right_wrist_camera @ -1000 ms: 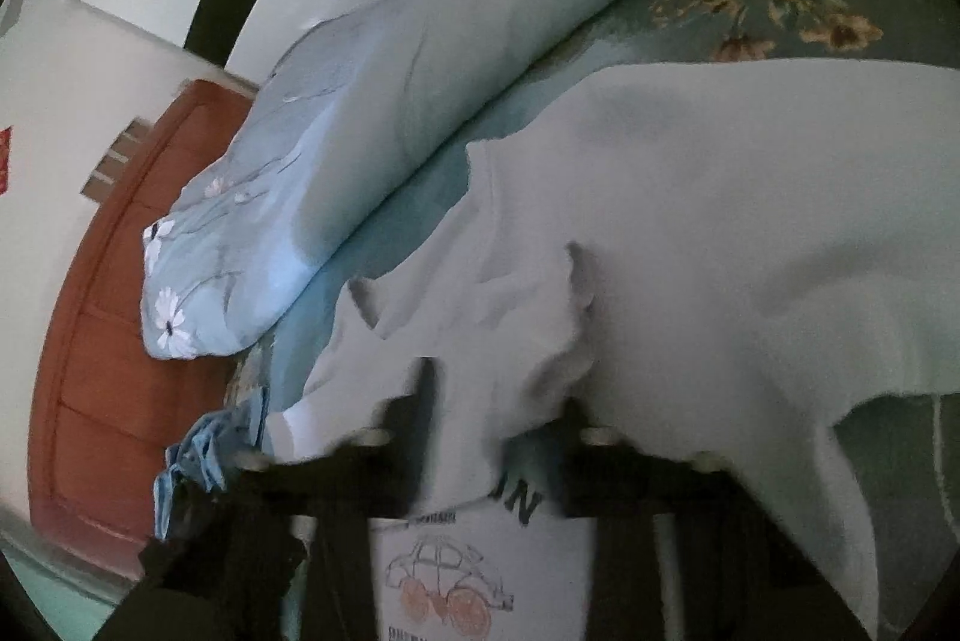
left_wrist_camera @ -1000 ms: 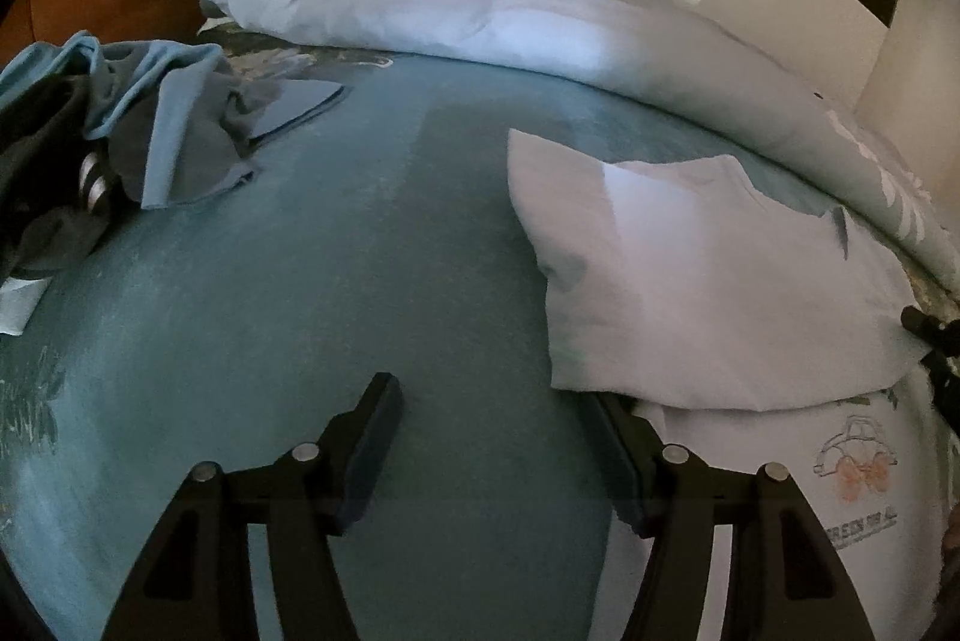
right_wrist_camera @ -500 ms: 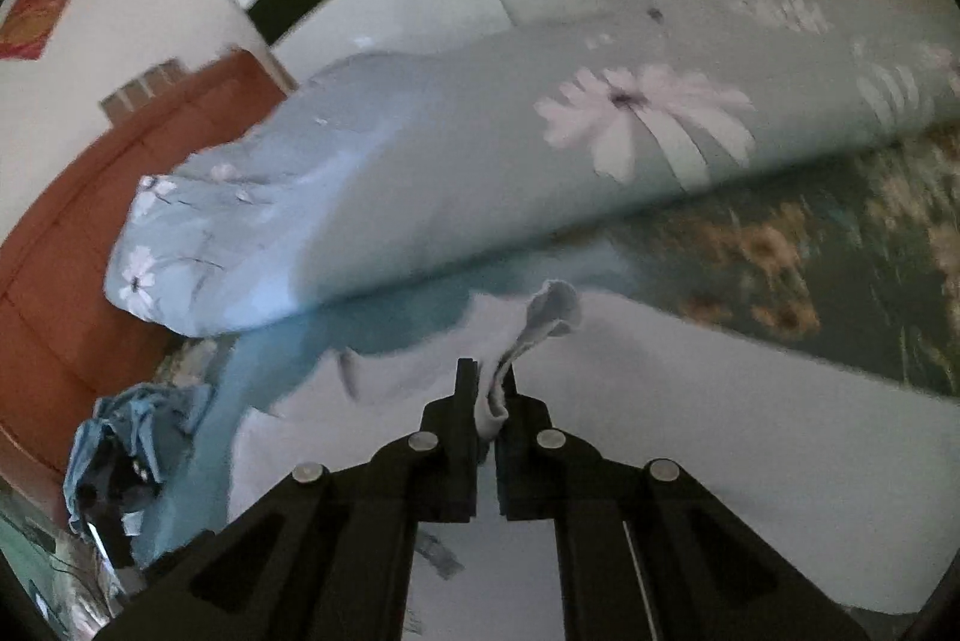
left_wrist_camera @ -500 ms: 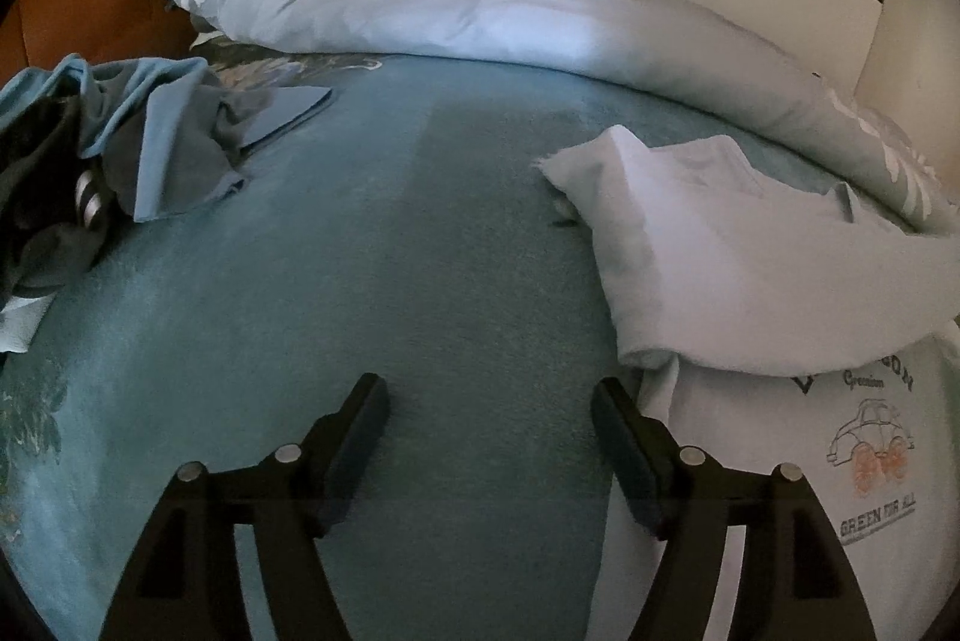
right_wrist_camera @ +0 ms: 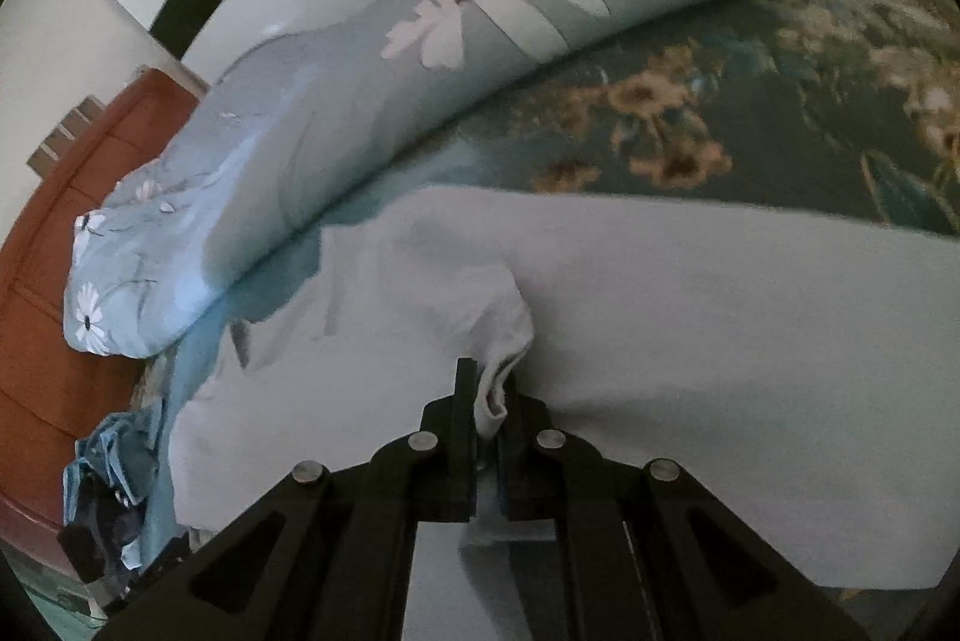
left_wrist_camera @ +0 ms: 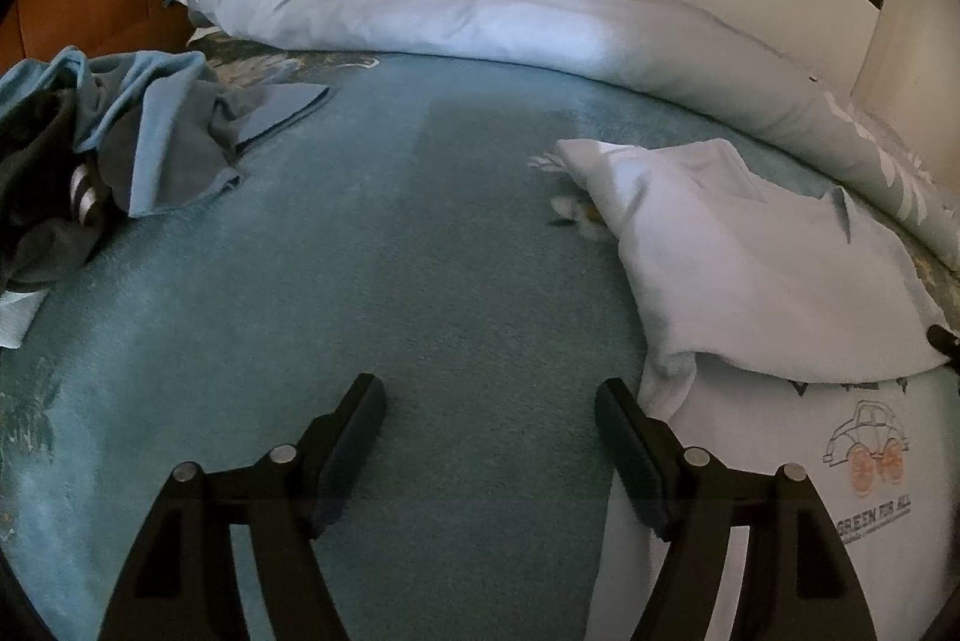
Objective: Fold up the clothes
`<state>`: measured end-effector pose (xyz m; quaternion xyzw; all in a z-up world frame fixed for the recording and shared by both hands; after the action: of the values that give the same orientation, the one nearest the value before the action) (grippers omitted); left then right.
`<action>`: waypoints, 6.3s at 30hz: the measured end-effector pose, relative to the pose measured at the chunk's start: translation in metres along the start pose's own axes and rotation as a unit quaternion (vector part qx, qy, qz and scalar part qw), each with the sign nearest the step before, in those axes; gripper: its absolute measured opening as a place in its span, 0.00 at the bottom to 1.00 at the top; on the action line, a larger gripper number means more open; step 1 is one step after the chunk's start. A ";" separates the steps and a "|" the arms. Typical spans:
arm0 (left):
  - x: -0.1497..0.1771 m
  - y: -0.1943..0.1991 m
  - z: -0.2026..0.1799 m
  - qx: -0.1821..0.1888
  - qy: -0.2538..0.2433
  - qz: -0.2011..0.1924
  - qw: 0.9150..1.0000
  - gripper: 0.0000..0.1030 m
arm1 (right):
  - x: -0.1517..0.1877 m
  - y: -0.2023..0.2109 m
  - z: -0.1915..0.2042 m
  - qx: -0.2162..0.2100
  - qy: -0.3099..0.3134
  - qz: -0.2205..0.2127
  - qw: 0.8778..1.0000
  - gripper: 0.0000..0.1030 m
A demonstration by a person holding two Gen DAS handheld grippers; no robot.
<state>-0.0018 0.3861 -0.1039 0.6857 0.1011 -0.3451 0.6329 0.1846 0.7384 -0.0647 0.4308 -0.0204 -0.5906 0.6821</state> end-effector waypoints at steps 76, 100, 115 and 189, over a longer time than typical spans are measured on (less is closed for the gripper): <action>0.095 0.121 0.126 0.063 0.167 -0.003 0.984 0.75 | -0.008 0.090 0.204 0.064 0.283 -0.119 0.950 0.02; 0.108 0.104 0.138 0.071 0.168 0.022 0.983 0.75 | 0.062 0.017 0.180 0.063 0.257 -0.031 0.964 0.18; 0.106 0.102 0.098 0.093 0.129 0.035 0.987 0.75 | 0.024 0.191 -0.075 0.371 0.028 -0.183 0.910 0.56; 0.112 0.101 0.102 0.075 0.131 0.039 0.988 0.75 | -0.027 0.160 0.023 0.212 0.108 -0.218 0.947 0.07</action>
<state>0.1045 0.2389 -0.0868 0.7740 0.1300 -0.2343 0.5737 0.2896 0.7368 0.0609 0.6205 0.0226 -0.6567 0.4280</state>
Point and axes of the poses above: each gripper's, at about its wrist camera, not at the fingertips, and y roughly against the way its jaws point, z to its left, x to its underside, the point moved 4 cm from there along -y, roughly the way its jaws point, and after that the axes turned 10 degrees about -x, right-handed, at the moved point
